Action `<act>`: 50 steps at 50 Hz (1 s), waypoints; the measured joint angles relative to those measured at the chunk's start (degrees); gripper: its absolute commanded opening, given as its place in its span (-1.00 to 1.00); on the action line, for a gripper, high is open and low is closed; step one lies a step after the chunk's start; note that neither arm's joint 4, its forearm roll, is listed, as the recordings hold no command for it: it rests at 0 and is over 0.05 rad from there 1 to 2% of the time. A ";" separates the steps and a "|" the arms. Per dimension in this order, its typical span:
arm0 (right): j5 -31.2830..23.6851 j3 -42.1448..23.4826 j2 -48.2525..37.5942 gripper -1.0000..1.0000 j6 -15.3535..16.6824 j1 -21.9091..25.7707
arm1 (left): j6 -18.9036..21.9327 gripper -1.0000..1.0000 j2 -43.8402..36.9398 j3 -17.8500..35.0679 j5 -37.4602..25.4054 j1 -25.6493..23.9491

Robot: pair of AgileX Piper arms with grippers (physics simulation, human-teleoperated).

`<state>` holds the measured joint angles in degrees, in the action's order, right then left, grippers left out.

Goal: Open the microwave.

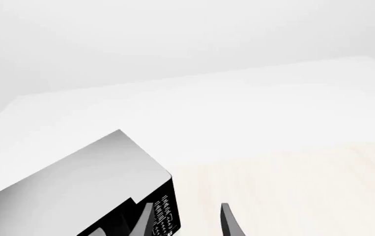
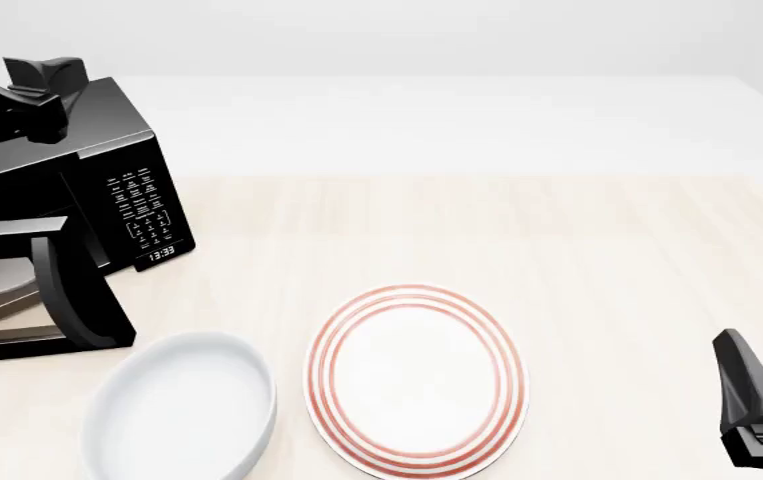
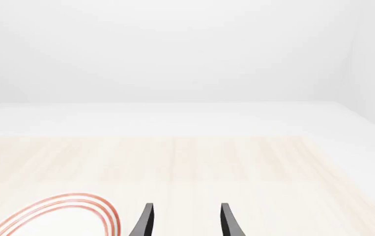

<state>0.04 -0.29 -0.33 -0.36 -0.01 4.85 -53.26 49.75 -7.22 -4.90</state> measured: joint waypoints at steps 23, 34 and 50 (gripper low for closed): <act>0.00 0.00 0.00 1.00 0.00 -0.01 | -1.59 1.00 -5.58 3.29 -5.26 0.16; 0.00 0.00 0.00 1.00 0.00 0.00 | -2.86 1.00 -7.58 3.30 -6.15 0.85; 0.00 0.00 0.00 1.00 0.00 0.00 | -5.21 1.00 -10.49 3.41 -6.71 2.02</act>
<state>0.04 -0.29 -0.33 -0.37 -0.01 -0.36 -63.75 53.16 -13.93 -2.89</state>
